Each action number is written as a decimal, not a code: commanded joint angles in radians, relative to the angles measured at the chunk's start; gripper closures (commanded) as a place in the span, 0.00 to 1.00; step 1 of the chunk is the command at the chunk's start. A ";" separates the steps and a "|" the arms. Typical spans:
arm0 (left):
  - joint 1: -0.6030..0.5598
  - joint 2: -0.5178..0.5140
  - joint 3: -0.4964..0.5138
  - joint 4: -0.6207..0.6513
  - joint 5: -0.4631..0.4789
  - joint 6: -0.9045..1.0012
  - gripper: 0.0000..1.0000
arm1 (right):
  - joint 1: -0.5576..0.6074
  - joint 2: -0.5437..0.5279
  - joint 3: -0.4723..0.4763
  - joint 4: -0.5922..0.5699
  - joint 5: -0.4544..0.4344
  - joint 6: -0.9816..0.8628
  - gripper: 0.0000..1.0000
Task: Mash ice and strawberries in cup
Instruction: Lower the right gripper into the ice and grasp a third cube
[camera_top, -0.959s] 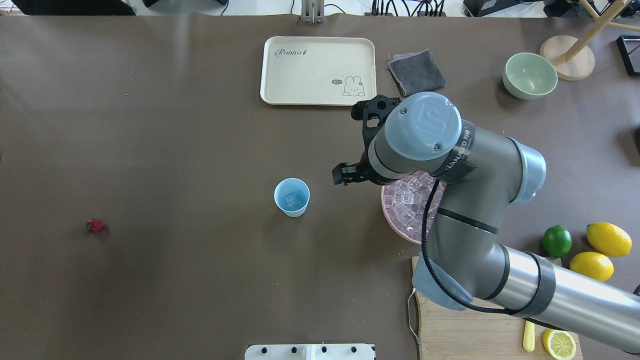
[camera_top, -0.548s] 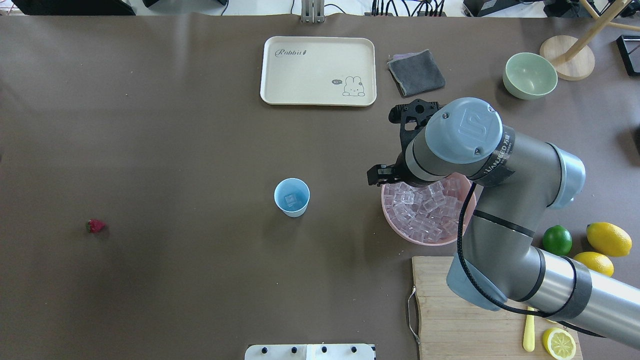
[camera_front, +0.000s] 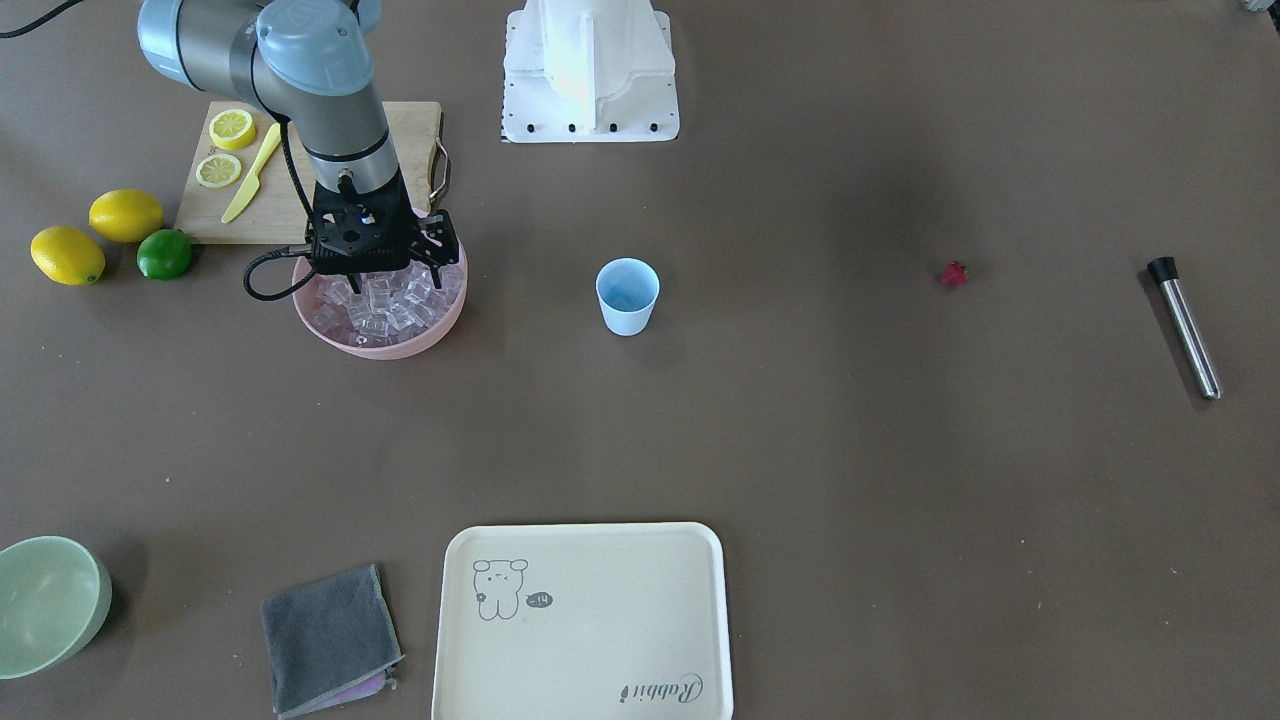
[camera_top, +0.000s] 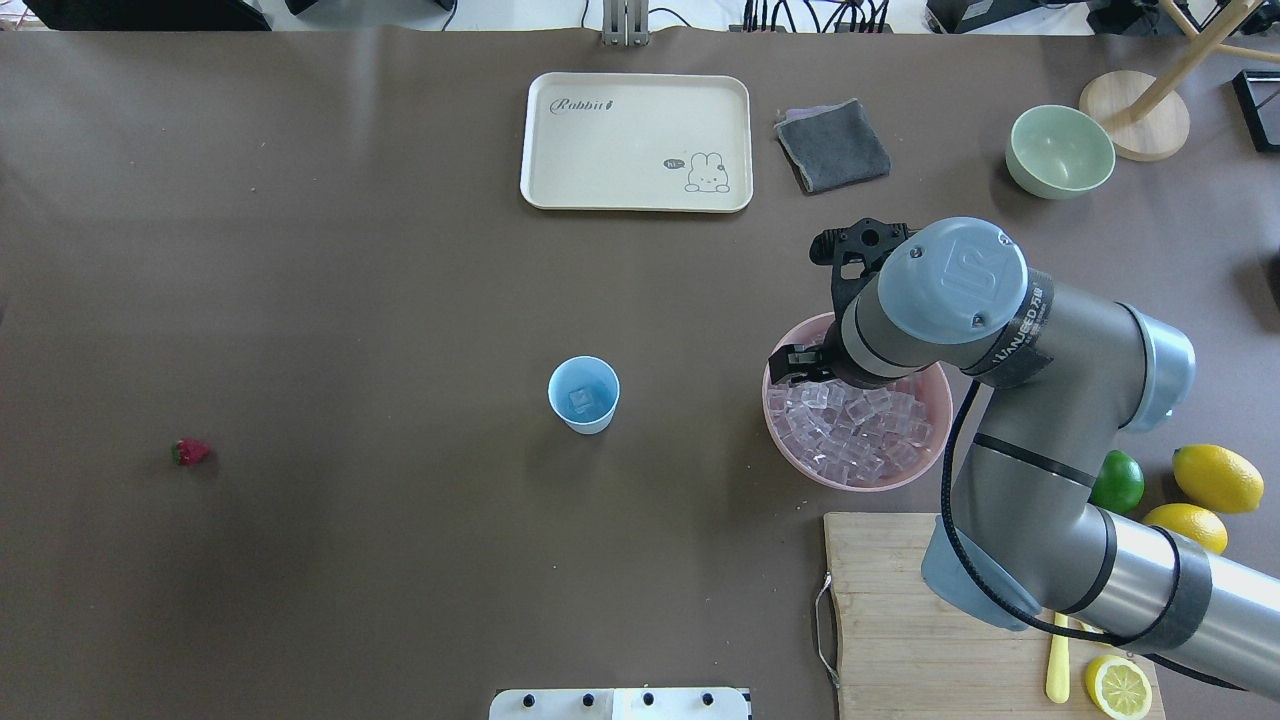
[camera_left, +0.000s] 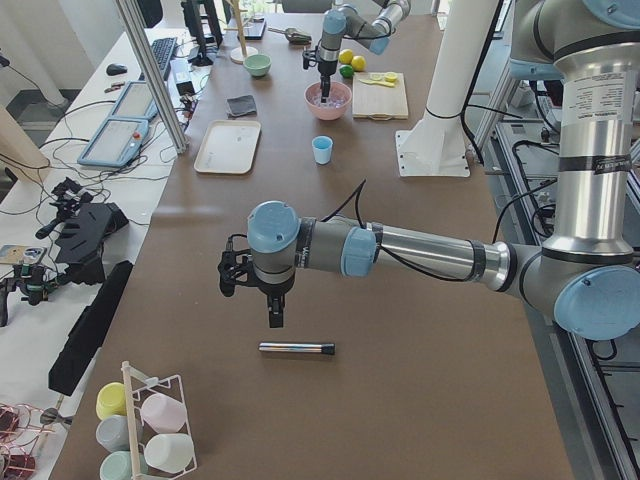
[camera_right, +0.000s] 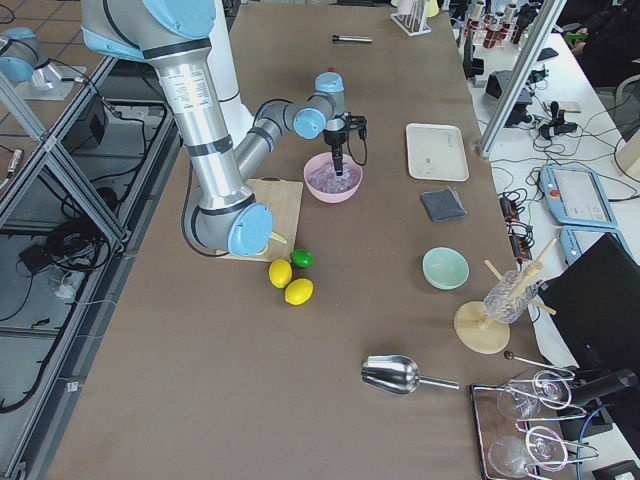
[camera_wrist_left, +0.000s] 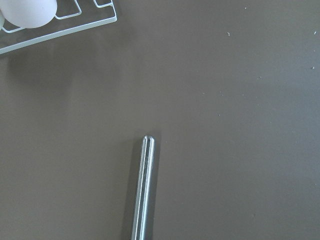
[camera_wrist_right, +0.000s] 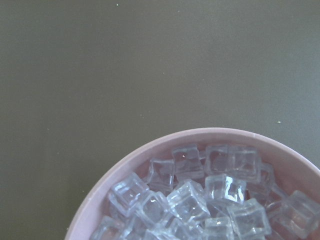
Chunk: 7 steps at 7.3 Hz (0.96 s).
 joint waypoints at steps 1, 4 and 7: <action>0.000 -0.001 -0.001 0.000 0.000 0.000 0.01 | -0.008 0.003 -0.023 -0.001 0.009 -0.015 0.21; -0.002 -0.001 0.001 0.000 0.001 0.000 0.01 | -0.011 0.008 -0.028 -0.002 0.010 -0.036 0.32; -0.002 0.003 0.001 0.000 0.001 0.000 0.01 | -0.021 0.048 -0.035 -0.016 0.012 -0.026 0.41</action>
